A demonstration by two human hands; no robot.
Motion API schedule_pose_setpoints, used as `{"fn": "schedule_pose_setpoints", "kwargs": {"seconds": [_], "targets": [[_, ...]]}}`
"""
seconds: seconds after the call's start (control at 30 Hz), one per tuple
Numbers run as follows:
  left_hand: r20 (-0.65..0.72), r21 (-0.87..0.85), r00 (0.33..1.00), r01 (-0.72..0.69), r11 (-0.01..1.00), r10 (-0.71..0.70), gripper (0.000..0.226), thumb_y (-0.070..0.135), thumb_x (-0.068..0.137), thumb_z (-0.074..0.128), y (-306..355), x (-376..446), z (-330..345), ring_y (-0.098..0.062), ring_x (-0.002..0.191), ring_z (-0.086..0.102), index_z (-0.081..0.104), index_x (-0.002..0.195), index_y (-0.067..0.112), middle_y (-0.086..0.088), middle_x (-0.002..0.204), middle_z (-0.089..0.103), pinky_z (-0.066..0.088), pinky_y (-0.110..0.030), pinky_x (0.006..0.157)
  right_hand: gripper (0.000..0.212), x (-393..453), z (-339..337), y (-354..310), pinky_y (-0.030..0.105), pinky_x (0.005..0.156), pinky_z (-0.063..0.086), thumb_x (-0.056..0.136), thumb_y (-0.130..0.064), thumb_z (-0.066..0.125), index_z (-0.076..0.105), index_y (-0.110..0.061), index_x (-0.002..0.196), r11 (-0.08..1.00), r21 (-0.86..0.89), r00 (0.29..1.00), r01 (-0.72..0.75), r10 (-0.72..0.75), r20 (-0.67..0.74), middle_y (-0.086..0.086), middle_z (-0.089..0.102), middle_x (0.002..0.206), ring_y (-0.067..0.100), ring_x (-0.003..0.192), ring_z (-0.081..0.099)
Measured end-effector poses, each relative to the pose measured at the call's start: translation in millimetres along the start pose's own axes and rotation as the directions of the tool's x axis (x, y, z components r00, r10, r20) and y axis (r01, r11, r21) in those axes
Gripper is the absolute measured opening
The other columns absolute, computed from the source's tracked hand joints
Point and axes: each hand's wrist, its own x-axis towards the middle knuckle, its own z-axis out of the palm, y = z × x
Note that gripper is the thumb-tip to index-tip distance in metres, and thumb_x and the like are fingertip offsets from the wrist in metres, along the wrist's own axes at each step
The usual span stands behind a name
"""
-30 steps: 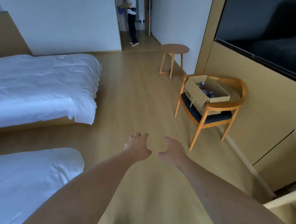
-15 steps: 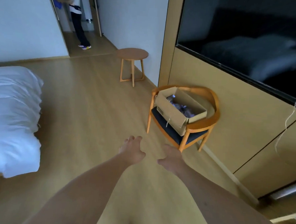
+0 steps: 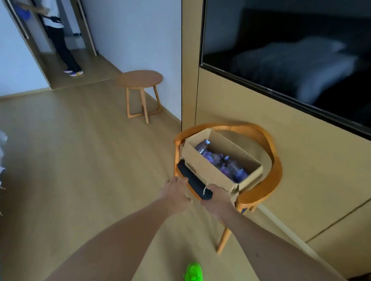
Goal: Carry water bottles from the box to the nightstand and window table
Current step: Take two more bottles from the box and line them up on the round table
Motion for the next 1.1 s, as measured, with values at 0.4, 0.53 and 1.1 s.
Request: {"fn": "schedule_pose_setpoints", "kwargs": {"seconds": [0.4,0.53,1.1], "targets": [[0.043,-0.015,0.999,0.005,1.000,-0.005,0.053,0.028,0.085,0.066,11,214,-64,-0.033,0.125,0.050,0.051,0.135,0.021,-0.009,0.132,0.052,0.045,-0.041,0.104,0.015,213,-52,-35,0.027,0.069,0.046,0.085,-0.036,0.067,0.054,-0.032,0.091,0.998,-0.033,0.998,-0.058,0.059,0.013,-0.005,0.062,0.096,0.021,0.095,0.062],[0.109,0.026,0.994,-0.035,0.999,0.032,0.058,0.034,0.085,0.065,18,279,-51,-0.034,0.130,0.047,0.050,0.139,0.021,-0.010,0.134,0.051,0.037,-0.044,0.114,0.023,255,-52,-20,0.025,0.061,0.042,0.079,-0.032,0.071,0.059,-0.030,0.099,0.987,0.034,0.987,-0.157,0.156,0.033,-0.003,0.065,0.096,0.018,0.089,0.062],[0.551,0.019,0.792,-0.327,0.945,0.263,0.078,0.045,0.088,0.070,25,527,-3,-0.027,0.145,0.039,0.039,0.155,0.019,-0.007,0.159,0.040,0.035,-0.042,0.118,0.051,372,-39,19,0.034,0.088,0.055,0.083,-0.039,0.072,0.060,-0.026,0.131,0.725,0.149,0.739,-0.673,0.669,0.079,0.005,0.067,0.125,0.026,0.113,0.064]]}}
